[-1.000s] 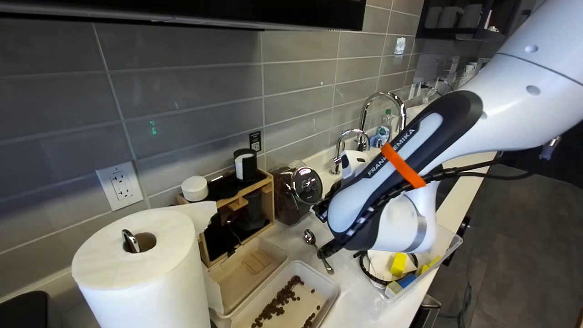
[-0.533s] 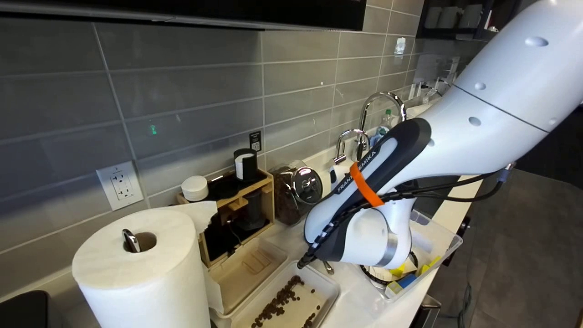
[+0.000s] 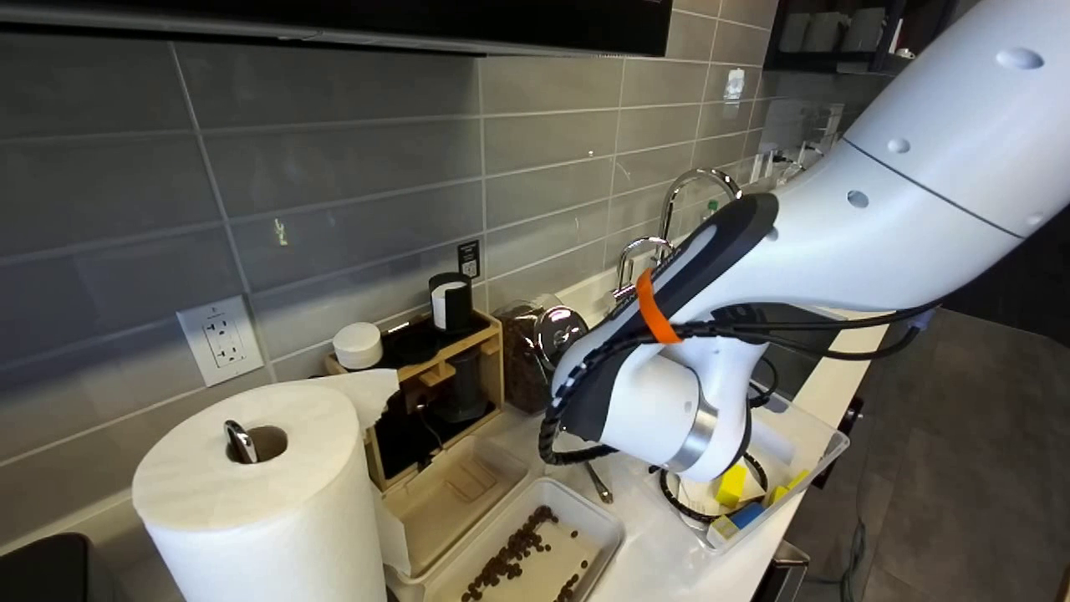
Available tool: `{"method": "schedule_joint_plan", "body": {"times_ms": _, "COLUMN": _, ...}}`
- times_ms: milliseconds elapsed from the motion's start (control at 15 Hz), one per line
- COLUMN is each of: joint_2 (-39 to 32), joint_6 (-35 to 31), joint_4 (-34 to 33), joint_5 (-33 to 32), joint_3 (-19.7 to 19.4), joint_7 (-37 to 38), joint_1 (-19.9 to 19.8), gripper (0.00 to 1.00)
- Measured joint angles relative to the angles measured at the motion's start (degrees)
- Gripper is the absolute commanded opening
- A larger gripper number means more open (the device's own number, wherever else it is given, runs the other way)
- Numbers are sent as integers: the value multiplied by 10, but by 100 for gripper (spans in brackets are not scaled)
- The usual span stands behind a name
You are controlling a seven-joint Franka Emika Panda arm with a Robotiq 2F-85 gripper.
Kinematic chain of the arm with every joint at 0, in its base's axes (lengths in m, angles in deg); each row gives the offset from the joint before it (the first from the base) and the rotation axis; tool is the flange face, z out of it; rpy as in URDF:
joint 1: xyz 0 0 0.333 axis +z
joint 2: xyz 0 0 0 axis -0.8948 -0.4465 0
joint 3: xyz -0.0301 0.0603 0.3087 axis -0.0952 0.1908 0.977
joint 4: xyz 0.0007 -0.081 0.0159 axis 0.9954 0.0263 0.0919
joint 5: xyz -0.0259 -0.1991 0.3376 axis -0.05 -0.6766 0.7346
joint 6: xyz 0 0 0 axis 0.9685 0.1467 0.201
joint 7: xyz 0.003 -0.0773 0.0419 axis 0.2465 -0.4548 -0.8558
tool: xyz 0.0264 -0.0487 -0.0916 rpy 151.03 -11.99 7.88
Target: Rip off a piece of the paper towel from the roll
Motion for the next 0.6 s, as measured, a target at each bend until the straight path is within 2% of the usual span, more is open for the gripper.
{"method": "schedule_joint_plan", "body": {"times_ms": 133, "joint_2": 25, "joint_6": 56, "joint_4": 18, "joint_5": 52, "joint_3": -24, "joint_7": -31, "joint_1": 11, "gripper": 100}}
{"method": "schedule_joint_plan", "body": {"times_ms": 267, "joint_2": 59, "joint_6": 103, "joint_4": 39, "joint_5": 59, "joint_3": -36, "joint_7": -35, "joint_1": 11, "gripper": 100}}
{"method": "schedule_joint_plan", "body": {"times_ms": 533, "joint_2": 146, "joint_6": 147, "joint_4": 92, "joint_5": -83, "joint_3": 17, "joint_7": 95, "joint_1": -54, "gripper": 100}}
{"method": "schedule_joint_plan", "body": {"times_ms": 600, "joint_2": 168, "joint_6": 162, "joint_4": 104, "joint_5": -89, "joint_3": 18, "joint_7": 110, "joint_1": -56, "gripper": 100}}
